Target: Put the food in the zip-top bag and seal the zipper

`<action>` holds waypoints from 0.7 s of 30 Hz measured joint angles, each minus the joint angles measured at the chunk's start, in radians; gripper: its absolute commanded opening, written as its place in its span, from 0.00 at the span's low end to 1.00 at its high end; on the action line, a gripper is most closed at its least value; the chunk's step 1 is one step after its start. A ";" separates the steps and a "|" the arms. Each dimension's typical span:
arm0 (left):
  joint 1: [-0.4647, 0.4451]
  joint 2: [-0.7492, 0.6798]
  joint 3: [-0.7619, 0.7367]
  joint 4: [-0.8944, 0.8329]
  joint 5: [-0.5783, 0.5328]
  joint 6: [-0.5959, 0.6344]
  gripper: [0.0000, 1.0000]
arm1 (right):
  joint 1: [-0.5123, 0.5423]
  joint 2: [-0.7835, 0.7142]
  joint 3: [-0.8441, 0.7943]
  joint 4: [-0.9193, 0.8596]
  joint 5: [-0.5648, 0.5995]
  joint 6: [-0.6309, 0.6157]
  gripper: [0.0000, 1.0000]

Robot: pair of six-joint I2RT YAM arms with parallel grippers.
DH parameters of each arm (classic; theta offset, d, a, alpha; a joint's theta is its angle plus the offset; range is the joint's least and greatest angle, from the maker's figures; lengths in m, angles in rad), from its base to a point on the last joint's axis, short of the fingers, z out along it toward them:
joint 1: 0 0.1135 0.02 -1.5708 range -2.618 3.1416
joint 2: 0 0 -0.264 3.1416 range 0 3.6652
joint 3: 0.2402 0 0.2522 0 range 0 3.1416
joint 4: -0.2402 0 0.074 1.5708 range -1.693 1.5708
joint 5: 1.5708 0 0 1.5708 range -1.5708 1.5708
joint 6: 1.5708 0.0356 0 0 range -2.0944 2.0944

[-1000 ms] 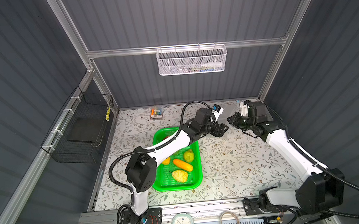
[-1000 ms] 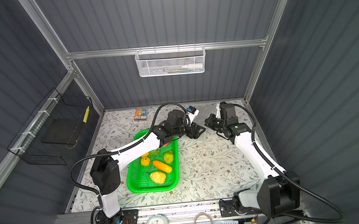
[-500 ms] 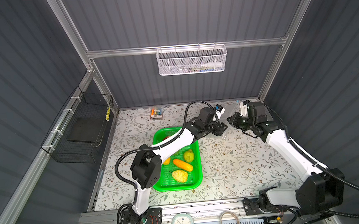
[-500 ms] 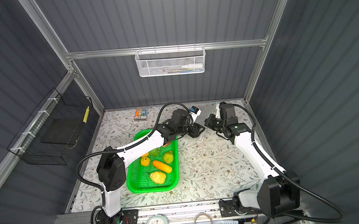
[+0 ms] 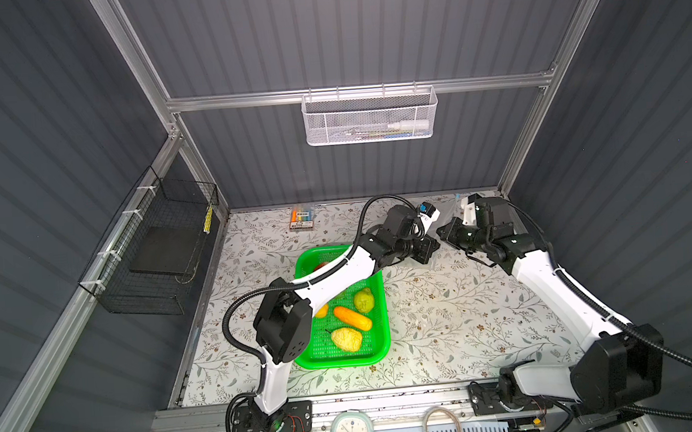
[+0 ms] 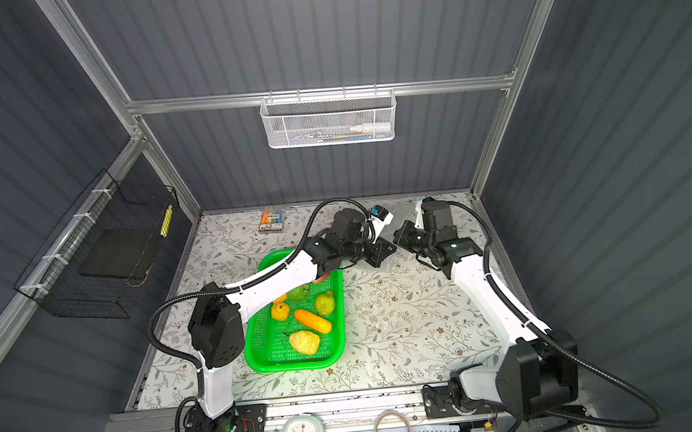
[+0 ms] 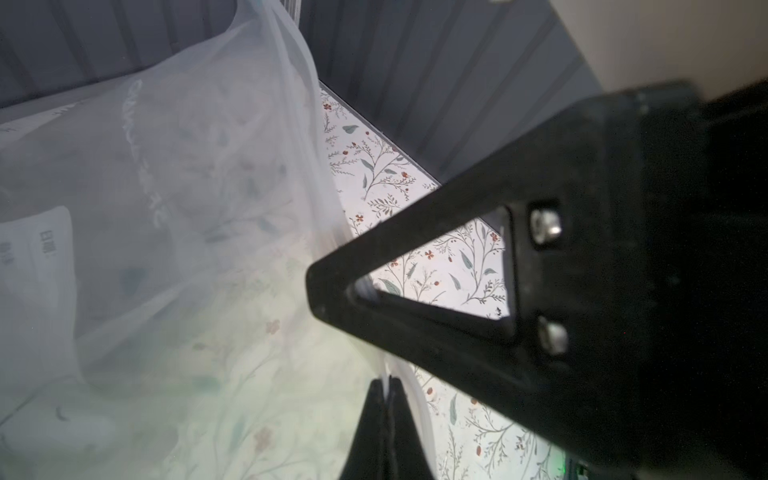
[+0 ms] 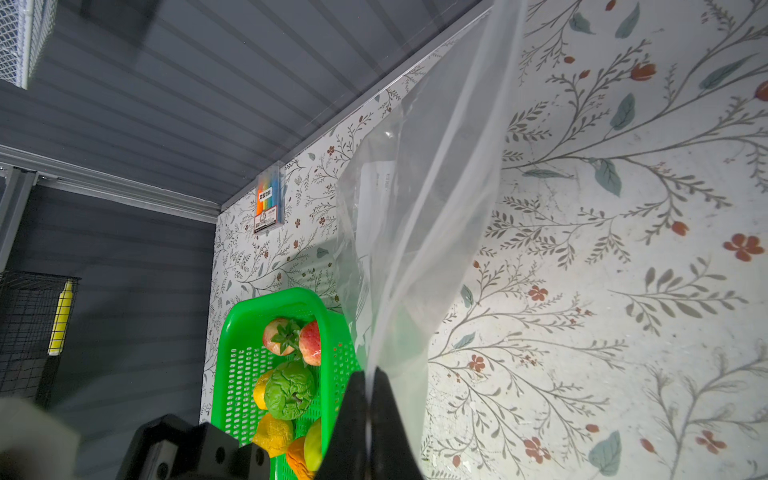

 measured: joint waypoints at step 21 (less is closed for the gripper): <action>0.001 0.000 0.000 -0.026 -0.145 -0.123 0.00 | -0.127 -0.153 0.012 -0.029 -0.074 -0.097 0.99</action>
